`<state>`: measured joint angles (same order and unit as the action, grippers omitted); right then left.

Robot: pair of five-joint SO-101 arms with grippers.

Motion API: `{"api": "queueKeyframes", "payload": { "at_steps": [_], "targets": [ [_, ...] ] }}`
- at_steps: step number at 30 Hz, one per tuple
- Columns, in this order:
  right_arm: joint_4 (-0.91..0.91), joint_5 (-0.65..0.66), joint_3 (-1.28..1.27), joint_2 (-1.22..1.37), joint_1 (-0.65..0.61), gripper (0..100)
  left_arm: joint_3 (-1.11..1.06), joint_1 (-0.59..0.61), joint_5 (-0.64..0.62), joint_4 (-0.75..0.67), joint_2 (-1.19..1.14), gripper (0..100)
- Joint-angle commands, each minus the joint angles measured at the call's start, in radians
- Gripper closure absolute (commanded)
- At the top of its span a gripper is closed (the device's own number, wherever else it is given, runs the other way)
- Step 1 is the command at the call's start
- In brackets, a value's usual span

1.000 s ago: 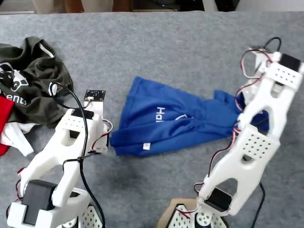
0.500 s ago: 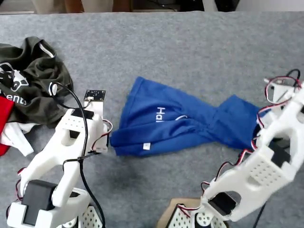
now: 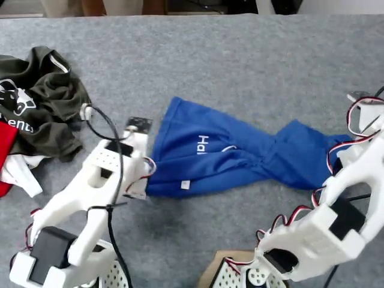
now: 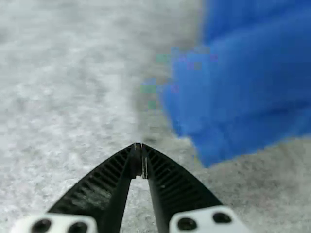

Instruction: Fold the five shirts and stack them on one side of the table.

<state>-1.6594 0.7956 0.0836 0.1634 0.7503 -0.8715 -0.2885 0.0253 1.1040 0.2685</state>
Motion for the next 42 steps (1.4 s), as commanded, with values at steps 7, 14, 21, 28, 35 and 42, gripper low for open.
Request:
{"api": "queueKeyframes", "payload": {
  "at_steps": [7,14,21,28,35,42],
  "targets": [
    [-0.084,0.009,0.008,-0.226,-0.067,81.4,0.011,-0.005,0.017,0.002,0.01,98],
    [-0.106,-0.055,0.013,-0.222,-0.363,81.4,0.005,0.046,0.017,0.009,0.01,98],
    [-0.026,-0.112,0.042,-0.051,-0.38,81.4,0.005,0.121,0.017,0.009,0.01,98],
    [-0.052,-0.104,0.269,0.159,-0.286,81.4,0.011,0.124,0.015,0.006,0.001,98],
    [-0.071,-0.11,0.4,0.36,-0.236,81.4,0.011,0.124,0.015,0.002,0.001,98],
    [-0.071,-0.112,0.486,0.473,-0.214,81.4,0.009,0.123,0.015,0.0,-0.001,98]
  ]
}}
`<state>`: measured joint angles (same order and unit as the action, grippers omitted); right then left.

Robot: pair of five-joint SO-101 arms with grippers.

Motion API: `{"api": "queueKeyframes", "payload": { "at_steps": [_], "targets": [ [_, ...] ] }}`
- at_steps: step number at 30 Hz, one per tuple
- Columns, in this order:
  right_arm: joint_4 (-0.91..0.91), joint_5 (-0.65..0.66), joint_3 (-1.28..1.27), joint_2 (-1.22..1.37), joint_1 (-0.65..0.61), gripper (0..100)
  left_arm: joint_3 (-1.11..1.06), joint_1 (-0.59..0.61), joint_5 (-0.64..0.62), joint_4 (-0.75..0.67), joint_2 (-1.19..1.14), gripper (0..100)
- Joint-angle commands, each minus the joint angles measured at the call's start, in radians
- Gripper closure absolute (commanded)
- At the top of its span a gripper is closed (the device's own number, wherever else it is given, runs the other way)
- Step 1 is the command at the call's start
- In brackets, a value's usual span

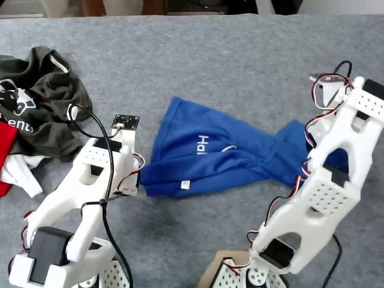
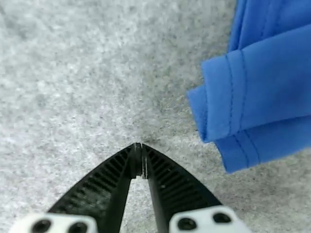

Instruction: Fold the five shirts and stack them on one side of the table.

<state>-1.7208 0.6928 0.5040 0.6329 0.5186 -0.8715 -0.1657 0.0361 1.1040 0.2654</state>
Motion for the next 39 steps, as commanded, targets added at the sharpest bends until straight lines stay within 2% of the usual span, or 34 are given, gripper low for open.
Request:
{"api": "queueKeyframes", "payload": {
  "at_steps": [1,25,31,39],
  "targets": [
    [-0.009,-0.014,0.073,0.008,0.016,81.4,0.009,0.0,0.005,0.0,0.002,98],
    [-0.009,-0.029,0.093,0.104,0.027,81.9,0.002,0.006,0.005,0.006,0.002,98],
    [-0.005,-0.043,0.093,0.104,0.028,99.5,0.002,0.006,0.005,0.006,0.002,98],
    [-0.02,-0.051,0.122,0.102,0.031,99.3,0.002,0.006,0.005,0.006,0.002,98]
  ]
}}
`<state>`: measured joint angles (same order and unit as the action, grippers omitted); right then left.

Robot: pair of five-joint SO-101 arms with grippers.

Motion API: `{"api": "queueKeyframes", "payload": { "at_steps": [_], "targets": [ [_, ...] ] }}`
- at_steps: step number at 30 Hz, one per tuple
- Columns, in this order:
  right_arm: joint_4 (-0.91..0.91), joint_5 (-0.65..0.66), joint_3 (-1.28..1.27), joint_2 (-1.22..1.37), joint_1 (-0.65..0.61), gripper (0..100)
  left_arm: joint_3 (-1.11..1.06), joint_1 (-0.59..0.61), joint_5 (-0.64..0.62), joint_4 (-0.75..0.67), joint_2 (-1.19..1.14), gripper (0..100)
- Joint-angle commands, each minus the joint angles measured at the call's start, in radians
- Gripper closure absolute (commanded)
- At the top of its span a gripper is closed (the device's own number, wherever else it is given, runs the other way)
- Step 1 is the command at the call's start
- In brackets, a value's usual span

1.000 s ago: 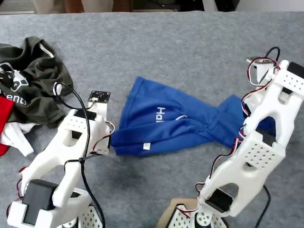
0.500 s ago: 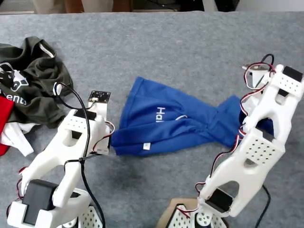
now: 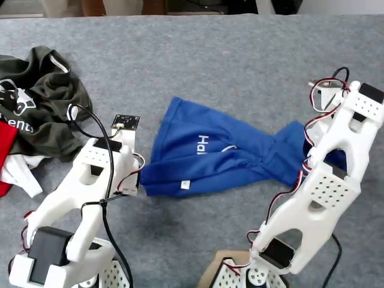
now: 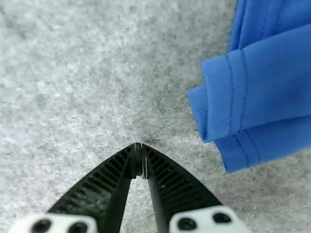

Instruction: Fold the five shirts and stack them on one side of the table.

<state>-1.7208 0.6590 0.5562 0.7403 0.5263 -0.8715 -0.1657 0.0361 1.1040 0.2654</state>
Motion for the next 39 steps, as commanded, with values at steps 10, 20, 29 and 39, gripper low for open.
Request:
{"api": "queueKeyframes", "payload": {
  "at_steps": [10,20,29,39],
  "targets": [
    [-0.066,-0.051,0.194,-0.185,0.021,99.4,0.012,0.008,-0.002,0.009,0.004,98],
    [-0.06,-0.064,0.128,-0.372,0.016,99.4,0.025,0.008,-0.152,0.002,0.013,83],
    [-0.06,-0.064,0.124,-0.32,0.016,99.4,0.118,-0.002,-0.187,-0.005,0.013,82],
    [-0.06,-0.064,0.124,-0.291,0.016,99.4,0.149,-0.014,-0.304,-0.098,0.013,82]
  ]
}}
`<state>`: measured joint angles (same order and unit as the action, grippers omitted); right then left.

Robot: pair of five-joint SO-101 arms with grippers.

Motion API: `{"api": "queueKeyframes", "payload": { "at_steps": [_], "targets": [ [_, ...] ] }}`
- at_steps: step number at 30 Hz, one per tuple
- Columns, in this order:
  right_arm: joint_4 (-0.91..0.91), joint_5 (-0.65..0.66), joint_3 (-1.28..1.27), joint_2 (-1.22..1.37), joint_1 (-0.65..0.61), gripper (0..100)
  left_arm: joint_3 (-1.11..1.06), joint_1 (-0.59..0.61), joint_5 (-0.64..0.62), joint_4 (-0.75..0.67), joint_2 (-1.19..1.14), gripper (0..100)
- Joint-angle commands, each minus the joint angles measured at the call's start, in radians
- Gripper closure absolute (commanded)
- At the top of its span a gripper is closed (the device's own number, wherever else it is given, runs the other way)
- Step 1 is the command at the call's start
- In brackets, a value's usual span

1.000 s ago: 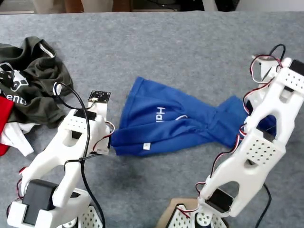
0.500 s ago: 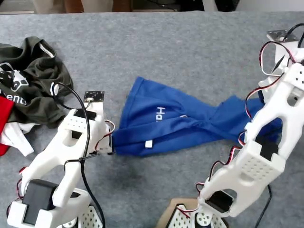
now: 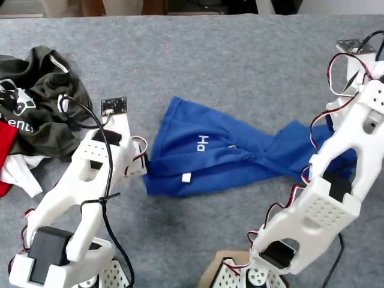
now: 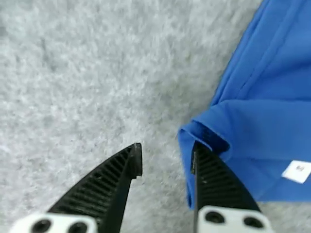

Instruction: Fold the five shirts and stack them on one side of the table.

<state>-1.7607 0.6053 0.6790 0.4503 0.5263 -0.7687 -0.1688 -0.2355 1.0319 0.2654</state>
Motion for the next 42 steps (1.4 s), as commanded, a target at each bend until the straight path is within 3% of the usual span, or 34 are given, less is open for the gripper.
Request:
{"api": "queueKeyframes", "payload": {
  "at_steps": [1,21,30,42],
  "targets": [
    [-0.02,-0.011,0.001,0.001,0.016,99.4,0.046,-0.009,-0.037,-0.04,0.013,82],
    [-0.02,-0.011,-0.047,0.002,-0.027,99.4,0.212,-0.032,-0.043,-0.054,0.004,82],
    [-0.02,-0.012,-0.047,0.002,-0.027,99.4,0.101,-0.193,-0.041,0.008,0.002,82],
    [-0.02,-0.012,-0.047,0.001,-0.022,99.4,-0.006,-0.195,-0.032,-0.054,0.008,82]
  ]
}}
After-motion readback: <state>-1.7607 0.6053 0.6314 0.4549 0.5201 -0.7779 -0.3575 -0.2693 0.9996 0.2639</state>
